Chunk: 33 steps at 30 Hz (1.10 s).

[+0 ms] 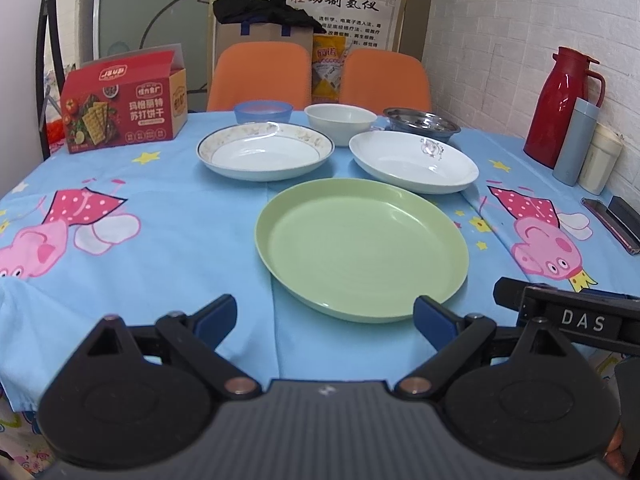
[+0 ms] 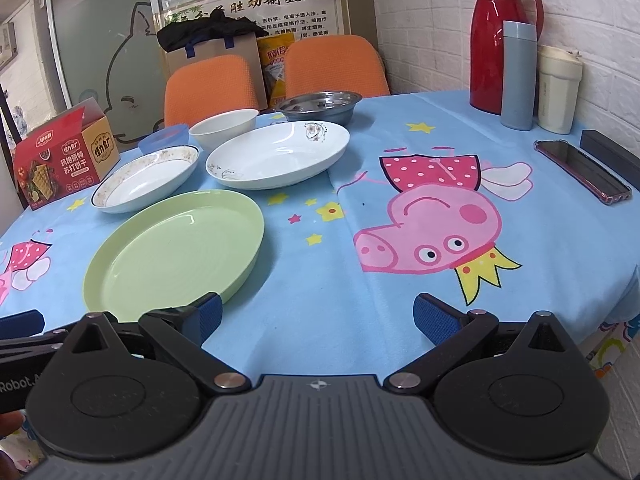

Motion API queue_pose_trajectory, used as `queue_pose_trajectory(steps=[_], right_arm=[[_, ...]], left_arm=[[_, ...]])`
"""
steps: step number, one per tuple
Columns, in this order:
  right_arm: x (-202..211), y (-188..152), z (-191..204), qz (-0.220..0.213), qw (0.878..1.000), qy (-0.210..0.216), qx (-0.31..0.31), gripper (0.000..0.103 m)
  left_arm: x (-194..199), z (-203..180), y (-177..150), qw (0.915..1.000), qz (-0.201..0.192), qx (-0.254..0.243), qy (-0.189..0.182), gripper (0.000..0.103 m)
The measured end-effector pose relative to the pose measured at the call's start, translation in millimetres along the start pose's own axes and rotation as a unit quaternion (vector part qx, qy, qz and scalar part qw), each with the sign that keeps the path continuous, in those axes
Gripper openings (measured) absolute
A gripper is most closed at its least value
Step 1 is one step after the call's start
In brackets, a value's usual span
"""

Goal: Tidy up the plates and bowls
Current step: 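Move both grippers toward the rim of the light-green plate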

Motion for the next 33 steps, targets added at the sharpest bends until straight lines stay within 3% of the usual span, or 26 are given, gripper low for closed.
queue_pose_trajectory(steps=[33], right_arm=[[-1.0,-0.5,9.0,0.004,1.000,0.003,0.015,0.103]], left_arm=[[1.2,0.5,-0.4,1.0000,-0.002,0.000,-0.006,0.094]])
Point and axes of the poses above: each gripper's, at about its wrist camera, not at the fingertips, and x roughly against the way its jaws point, z to its left, y to its top, the point moved 5 cm from there along -x, roughly the way its jaws point, and after that the axes turned 2 degrees about y, right-handed, at the moved point
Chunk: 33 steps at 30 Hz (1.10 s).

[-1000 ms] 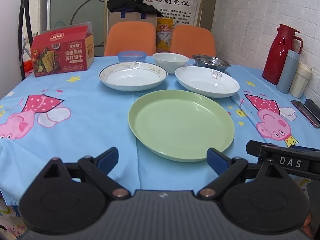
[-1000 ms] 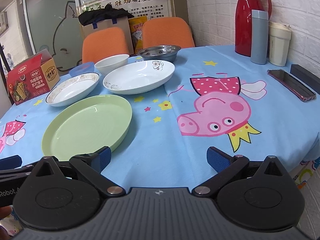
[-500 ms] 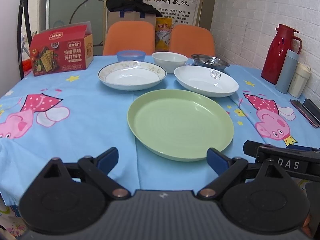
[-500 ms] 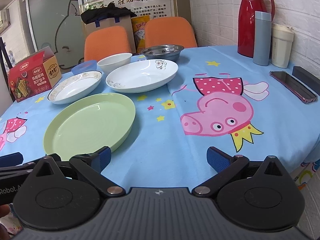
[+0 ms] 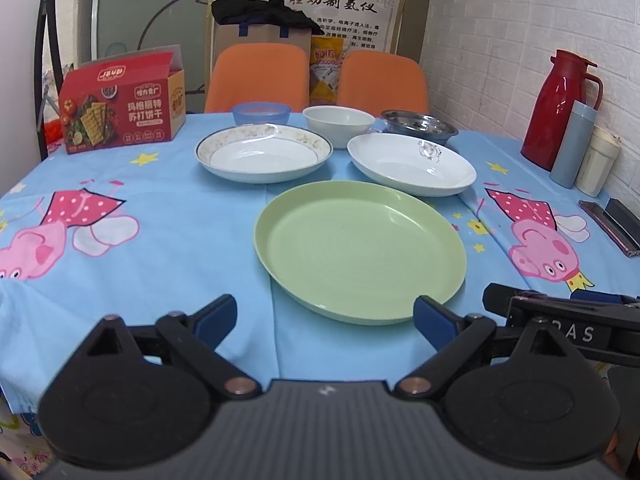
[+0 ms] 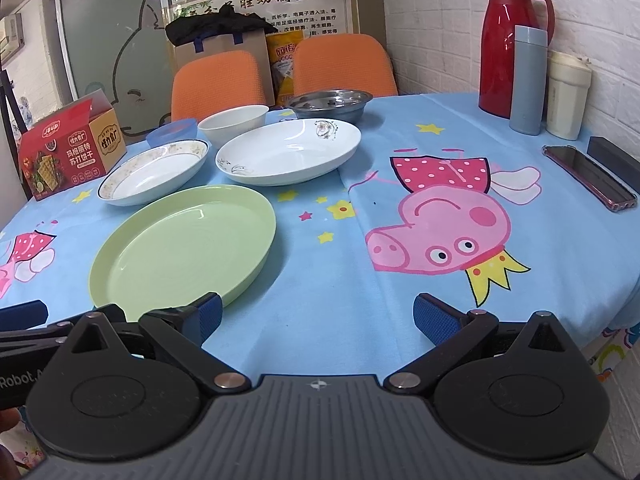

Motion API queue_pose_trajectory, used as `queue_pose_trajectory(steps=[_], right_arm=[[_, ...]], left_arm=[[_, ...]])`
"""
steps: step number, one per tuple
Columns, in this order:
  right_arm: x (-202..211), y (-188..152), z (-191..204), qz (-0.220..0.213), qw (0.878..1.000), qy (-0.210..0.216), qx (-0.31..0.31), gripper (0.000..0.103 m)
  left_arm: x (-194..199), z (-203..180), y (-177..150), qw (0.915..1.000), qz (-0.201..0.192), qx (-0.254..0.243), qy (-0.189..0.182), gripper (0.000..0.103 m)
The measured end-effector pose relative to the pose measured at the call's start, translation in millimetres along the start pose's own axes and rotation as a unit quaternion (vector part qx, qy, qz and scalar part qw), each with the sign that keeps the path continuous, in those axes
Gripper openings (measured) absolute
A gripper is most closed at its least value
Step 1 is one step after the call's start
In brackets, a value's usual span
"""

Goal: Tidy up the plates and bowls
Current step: 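Move both grippers toward the rim of the light-green plate, then close the left gripper on the green plate rim while the right gripper also closes on it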

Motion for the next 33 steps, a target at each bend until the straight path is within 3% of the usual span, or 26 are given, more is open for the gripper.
queue_pose_trajectory(steps=[12,19,29,33], right_arm=[[0,0,2,0.002,1.000,0.000,0.002,0.103],[-5,11,7,0.004,1.000,-0.001,0.009,0.103],[-35,35,19,0.025,0.999,0.011,0.030,0.103],[-47,40,23,0.034,0.998,0.027,0.041,0.103]], left_arm=[[0,3,2,1.0000,0.001,0.005,0.000,0.094],[-8,8,21,1.0000,0.003,0.009,0.002,0.094],[-40,29,50,0.9990,0.033,0.018,0.025,0.094],[-50,40,55,0.9986,0.048,0.019,0.007,0.094]])
Point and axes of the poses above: each gripper's, at about its wrist camera, not at the fingertips, and x roughly against the way its jaws point, z to its left, y to its top, the point moved 5 cm from there along -x, roughly the way its jaws point, and after that the axes turned 2 degrees about y, right-handed, at the moved point
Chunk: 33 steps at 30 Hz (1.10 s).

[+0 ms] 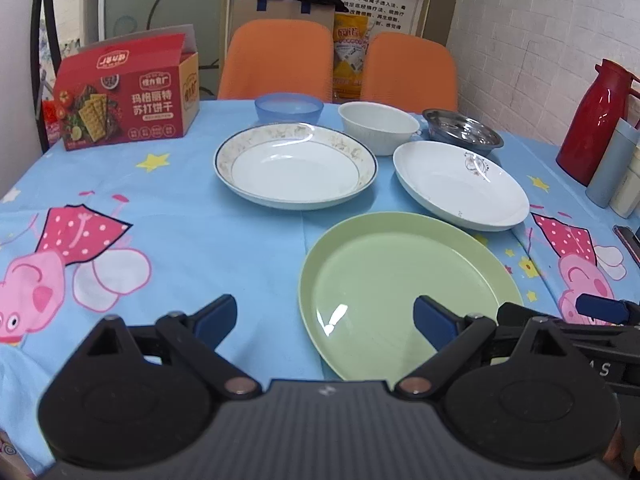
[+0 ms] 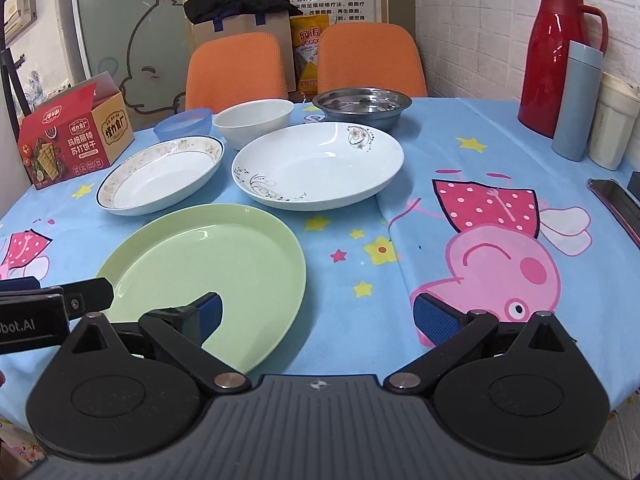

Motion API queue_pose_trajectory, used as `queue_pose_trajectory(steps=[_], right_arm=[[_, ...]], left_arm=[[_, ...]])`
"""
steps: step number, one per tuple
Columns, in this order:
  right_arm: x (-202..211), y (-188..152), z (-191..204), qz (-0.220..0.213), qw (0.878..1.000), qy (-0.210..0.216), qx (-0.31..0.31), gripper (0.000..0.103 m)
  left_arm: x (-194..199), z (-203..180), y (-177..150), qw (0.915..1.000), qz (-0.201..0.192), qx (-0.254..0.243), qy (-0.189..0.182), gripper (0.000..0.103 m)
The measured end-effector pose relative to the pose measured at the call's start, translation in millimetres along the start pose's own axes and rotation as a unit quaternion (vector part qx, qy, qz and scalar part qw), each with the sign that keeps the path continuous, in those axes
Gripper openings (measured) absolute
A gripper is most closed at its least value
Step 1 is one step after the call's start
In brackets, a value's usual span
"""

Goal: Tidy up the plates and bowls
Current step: 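Close the left gripper on the green plate rim while the right gripper also closes on it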

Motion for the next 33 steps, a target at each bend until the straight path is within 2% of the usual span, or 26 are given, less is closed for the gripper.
queue_pose_trajectory(steps=[5,10,17,22,26,29,33], right_arm=[[-11,-6,6,0.014,0.999,0.027,0.035,0.103],[-25,-2,15,0.029,0.997,0.049,0.044,0.103],[-44,-1,27,0.046,0.996,0.047,0.053,0.103],[-47,-1,30,0.039,0.997,0.043,0.057,0.103],[-45,-5,24,0.009,0.997,0.047,0.061,0.103],[-45,-2,26,0.024,0.997,0.040,0.057,0.103],[-37,-4,30,0.014,0.997,0.059,0.047,0.103]], left_arm=[[-16,2,7,0.9997,0.010,-0.011,-0.017,0.094],[-34,-1,13,0.9993,0.022,-0.019,-0.022,0.094],[-48,-4,10,0.9989,0.024,-0.035,-0.019,0.094],[-52,-5,8,0.9985,0.025,-0.043,-0.022,0.094],[-51,-2,8,0.9984,0.025,-0.043,-0.027,0.094],[-52,0,7,0.9982,0.031,-0.037,-0.035,0.094],[-52,2,4,0.9976,0.041,-0.023,-0.051,0.092]])
Point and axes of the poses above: each gripper's, at about its wrist camera, not at the fingertips, and x roughly against the way its jaws point, z to its left, y to its top, the point moved 5 cm from there along -x, roughly the way its jaws point, and after that the axes turned 2 degrees about y, right-handed, at the moved point
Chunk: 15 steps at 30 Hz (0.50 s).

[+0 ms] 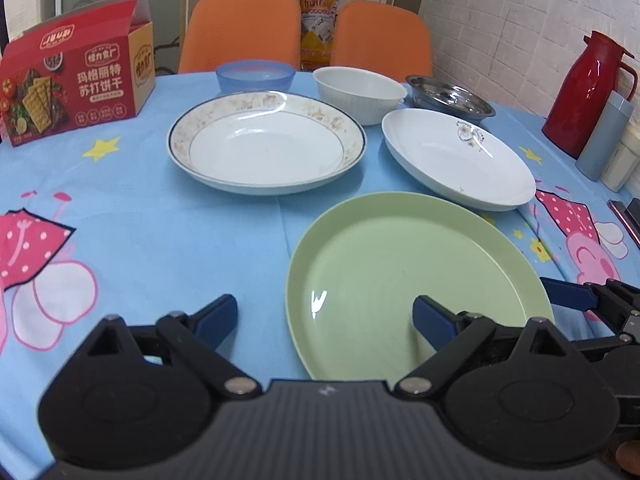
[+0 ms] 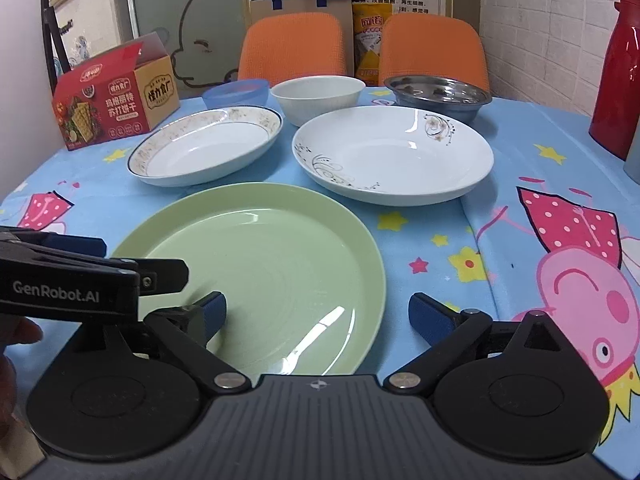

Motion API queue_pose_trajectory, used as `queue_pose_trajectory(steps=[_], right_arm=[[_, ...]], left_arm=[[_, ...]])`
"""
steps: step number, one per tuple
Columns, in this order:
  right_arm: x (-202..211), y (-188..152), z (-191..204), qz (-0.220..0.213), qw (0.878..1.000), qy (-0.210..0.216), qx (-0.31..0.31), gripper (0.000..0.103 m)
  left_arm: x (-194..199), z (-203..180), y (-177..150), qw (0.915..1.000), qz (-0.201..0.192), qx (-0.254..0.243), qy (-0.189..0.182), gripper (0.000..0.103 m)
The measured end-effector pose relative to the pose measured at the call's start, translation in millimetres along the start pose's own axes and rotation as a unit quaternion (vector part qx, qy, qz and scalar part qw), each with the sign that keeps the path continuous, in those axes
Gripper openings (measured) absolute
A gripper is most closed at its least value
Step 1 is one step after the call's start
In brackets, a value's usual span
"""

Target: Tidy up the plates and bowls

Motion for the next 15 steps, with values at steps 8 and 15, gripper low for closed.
queue_pose_trajectory(steps=[8,15], right_arm=[[3,-2,-1,-0.027,0.999,-0.017,0.005,0.095],[11,-2,11,-0.039,0.999,-0.016,0.006,0.087]], left_arm=[[3,-11,-2,0.9998,-0.007,-0.019,0.008,0.037],[22,6,-3,0.9993,-0.018,0.000,0.034,0.036]])
Point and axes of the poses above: each gripper's, at about its wrist camera, not at the fingertips, and x roughly against the way its jaws point, z to its left, y to its top, the point moved 5 cm from there along -x, roughly the way its jaws point, and after that the axes turned 2 degrees about y, right-handed, at the moved point
